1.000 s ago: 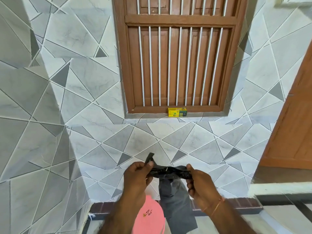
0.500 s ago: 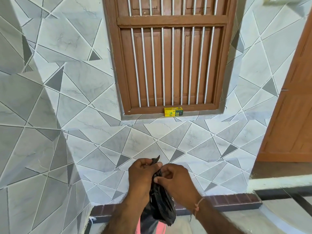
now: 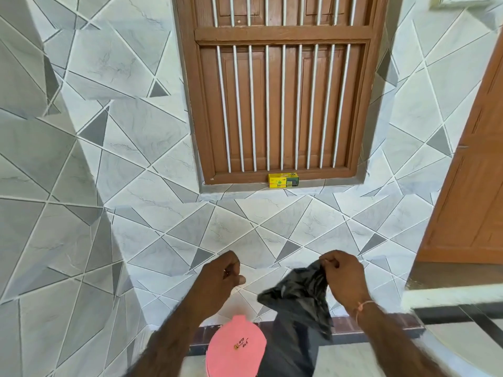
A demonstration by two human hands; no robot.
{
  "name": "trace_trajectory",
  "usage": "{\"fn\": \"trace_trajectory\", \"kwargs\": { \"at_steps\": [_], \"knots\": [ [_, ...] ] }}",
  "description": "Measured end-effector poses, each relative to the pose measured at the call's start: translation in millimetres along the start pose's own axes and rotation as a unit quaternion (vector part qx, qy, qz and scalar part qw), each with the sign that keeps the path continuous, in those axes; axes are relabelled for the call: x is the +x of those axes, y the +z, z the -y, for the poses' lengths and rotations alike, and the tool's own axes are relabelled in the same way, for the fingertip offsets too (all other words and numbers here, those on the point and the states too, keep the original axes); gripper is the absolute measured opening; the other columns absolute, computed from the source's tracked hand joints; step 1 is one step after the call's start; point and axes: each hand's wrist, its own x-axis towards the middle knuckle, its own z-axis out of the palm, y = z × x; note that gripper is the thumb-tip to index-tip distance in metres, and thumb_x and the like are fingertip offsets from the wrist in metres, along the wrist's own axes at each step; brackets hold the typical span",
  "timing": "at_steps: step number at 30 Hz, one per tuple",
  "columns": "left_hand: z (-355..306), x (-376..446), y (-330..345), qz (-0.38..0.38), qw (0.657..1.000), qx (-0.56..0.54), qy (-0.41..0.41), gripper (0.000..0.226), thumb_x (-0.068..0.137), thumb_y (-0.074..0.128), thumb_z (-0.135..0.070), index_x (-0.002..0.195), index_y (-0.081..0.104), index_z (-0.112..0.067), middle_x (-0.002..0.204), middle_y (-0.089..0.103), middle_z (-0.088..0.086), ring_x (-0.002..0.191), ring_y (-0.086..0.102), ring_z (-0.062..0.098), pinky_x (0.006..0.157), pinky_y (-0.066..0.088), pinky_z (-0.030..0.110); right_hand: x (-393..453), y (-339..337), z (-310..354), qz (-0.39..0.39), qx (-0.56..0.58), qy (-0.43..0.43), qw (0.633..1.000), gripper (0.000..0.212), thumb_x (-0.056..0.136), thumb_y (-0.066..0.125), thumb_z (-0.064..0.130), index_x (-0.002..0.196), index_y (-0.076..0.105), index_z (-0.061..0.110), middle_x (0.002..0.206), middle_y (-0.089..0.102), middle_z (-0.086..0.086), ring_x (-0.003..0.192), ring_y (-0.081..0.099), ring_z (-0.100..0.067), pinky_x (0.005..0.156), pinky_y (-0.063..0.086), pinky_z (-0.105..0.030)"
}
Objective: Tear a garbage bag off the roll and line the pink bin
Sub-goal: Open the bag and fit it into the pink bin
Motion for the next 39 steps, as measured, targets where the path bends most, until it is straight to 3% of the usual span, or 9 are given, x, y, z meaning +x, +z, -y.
{"fn": "trace_trajectory", "kwargs": {
  "at_steps": [5,9,13,18,21,25,29,35,39],
  "knots": [
    [-6.8,-6.7,29.2,-0.083,0.996,-0.028,0.025,0.02,0.085,0.067,-0.026,0.077,0.05,-0.018,0.077,0.061,0.001,0.075,0.057,0.015,0.069,0.044,0.02,-3.7,6.3,21.5,0.049,0.028,-0.04,0.998,0.03,0.085,0.058,0.003,0.067,0.069,0.023,0.072,0.071,0.003,0.072,0.064,-0.014,0.065,0.046,-0.023],
    [3.9,-19.3,71.8,-0.003,0.999,0.011,0.048,0.024,0.083,0.065,-0.015,0.087,0.047,-0.029,0.099,0.052,0.0,0.09,0.052,-0.001,0.072,0.038,0.003,-5.5,13.1,37.9,0.073,0.115,-0.026,0.99,0.025,0.088,0.057,0.006,0.071,0.072,0.015,0.074,0.074,-0.004,0.073,0.069,-0.023,0.07,0.058,-0.039],
    [21.4,-14.2,75.1,-0.023,0.996,0.069,0.058,0.03,0.076,0.044,0.003,0.074,0.044,-0.027,0.077,0.053,-0.006,0.071,0.051,0.013,0.063,0.043,0.023,-6.8,0.6,39.3,0.12,0.168,-0.014,0.978,0.028,0.093,0.054,0.005,0.073,0.072,0.014,0.077,0.073,-0.009,0.067,0.066,-0.02,0.059,0.057,-0.036],
    [22.8,-0.6,55.9,-0.063,0.974,0.206,0.067,0.017,0.08,0.052,-0.012,0.076,0.067,-0.018,0.083,0.067,0.005,0.082,0.062,0.021,0.078,0.051,0.039,-1.7,-14.7,15.7,0.061,-0.022,-0.13,0.989,0.02,0.092,0.055,0.007,0.089,0.063,0.025,0.056,0.055,0.004,0.049,0.049,-0.005,0.049,0.044,-0.02],
    [18.4,10.0,51.2,-0.113,0.96,0.255,0.024,0.02,0.087,0.055,-0.014,0.096,0.073,-0.016,0.099,0.072,0.002,0.094,0.066,0.022,0.09,0.052,0.033,-7.5,-15.2,11.7,0.104,-0.081,-0.174,0.976,0.024,0.09,0.047,0.005,0.086,0.048,0.028,0.061,0.056,-0.002,0.056,0.052,-0.02,0.054,0.046,-0.036],
    [0.8,7.3,50.7,-0.222,0.971,0.089,-0.022,0.019,0.085,0.053,-0.016,0.076,0.069,-0.014,0.079,0.071,-0.001,0.078,0.064,0.021,0.076,0.054,0.035,-15.8,-10.7,6.7,0.133,-0.245,-0.262,0.924,0.027,0.072,0.036,-0.002,0.08,0.044,0.022,0.079,0.05,-0.001,0.07,0.047,-0.023,0.064,0.041,-0.038],
    [-8.0,3.9,52.0,-0.228,0.968,-0.082,-0.059,0.008,0.078,0.073,-0.016,0.076,0.066,-0.019,0.079,0.069,-0.002,0.071,0.067,0.014,0.067,0.06,0.036,-14.2,-4.8,-0.9,0.141,-0.301,-0.248,0.91,0.019,0.083,0.041,0.005,0.085,0.06,0.01,0.091,0.058,-0.009,0.083,0.057,-0.03,0.07,0.043,-0.038],
    [15.3,-2.0,51.0,-0.032,0.945,0.299,0.13,0.029,0.085,0.053,-0.005,0.101,0.061,-0.028,0.112,0.052,-0.01,0.104,0.052,0.01,0.087,0.051,0.031,-0.3,-12.8,-4.7,0.01,-0.288,-0.111,0.951,0.045,0.083,0.057,0.054,0.061,0.046,0.017,0.075,0.054,-0.004,0.076,0.058,-0.026,0.063,0.038,-0.029],
    [12.7,0.3,43.1,-0.024,0.926,0.377,0.03,0.02,0.09,0.053,-0.011,0.107,0.063,-0.013,0.096,0.055,-0.001,0.109,0.057,0.023,0.09,0.052,0.034,2.5,-11.9,-9.9,-0.018,-0.347,-0.145,0.926,0.003,0.081,0.057,0.008,0.079,0.057,0.01,0.089,0.061,-0.012,0.088,0.06,-0.032,0.065,0.045,-0.036]
  ]
}}
